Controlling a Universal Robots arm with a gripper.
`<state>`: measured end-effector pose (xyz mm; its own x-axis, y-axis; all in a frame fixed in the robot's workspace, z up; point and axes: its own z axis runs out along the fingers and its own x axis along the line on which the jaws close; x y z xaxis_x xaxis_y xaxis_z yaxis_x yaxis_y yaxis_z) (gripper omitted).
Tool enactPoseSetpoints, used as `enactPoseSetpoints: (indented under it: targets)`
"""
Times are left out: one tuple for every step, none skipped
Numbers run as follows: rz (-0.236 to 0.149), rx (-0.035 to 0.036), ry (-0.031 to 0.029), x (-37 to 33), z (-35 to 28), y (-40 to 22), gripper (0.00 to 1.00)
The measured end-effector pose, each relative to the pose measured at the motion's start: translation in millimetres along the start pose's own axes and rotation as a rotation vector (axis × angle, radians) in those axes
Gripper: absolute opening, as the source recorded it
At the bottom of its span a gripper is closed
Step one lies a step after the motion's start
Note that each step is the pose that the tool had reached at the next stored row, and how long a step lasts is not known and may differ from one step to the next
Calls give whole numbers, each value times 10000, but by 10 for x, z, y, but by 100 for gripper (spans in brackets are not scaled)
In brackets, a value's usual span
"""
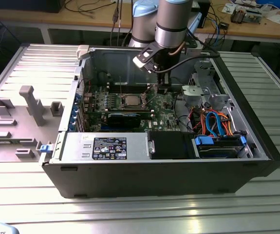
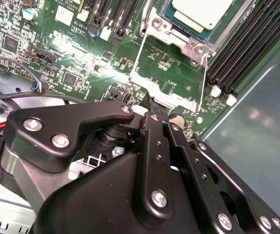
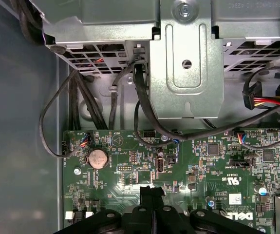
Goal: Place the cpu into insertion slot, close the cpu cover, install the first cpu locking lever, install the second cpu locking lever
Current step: 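Close the cpu cover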
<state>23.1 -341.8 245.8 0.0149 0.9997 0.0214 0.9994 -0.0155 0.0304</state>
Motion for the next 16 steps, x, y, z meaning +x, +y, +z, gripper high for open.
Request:
enactPoseSetpoints:
  targets:
    - [1,0,0,0,0,-7,11]
    - [1,0,0,0,0,-14,11]
    - [1,0,-1,0,0,-22,11]
    - [1,0,0,0,0,-28,11]
    - [1,0,0,0,-1,-34,11]
    - [0,0,0,0,-1,-40,11]
    - [0,0,-1,0,-1,-44,11]
    - [1,0,-2,-1,-1,-52,11]
    - [1,0,-2,0,-5,-64,11]
    - [1,3,-1,0,-12,-68,11]
    - [1,5,-1,-1,-18,-74,11]
    - [0,6,2,0,-21,-78,11]
    - [0,8,2,0,-23,-81,11]
    - [1,12,3,0,-23,-85,11]
    - [1,18,3,0,-24,-87,11]
    - [-1,23,1,-1,-24,-88,11]
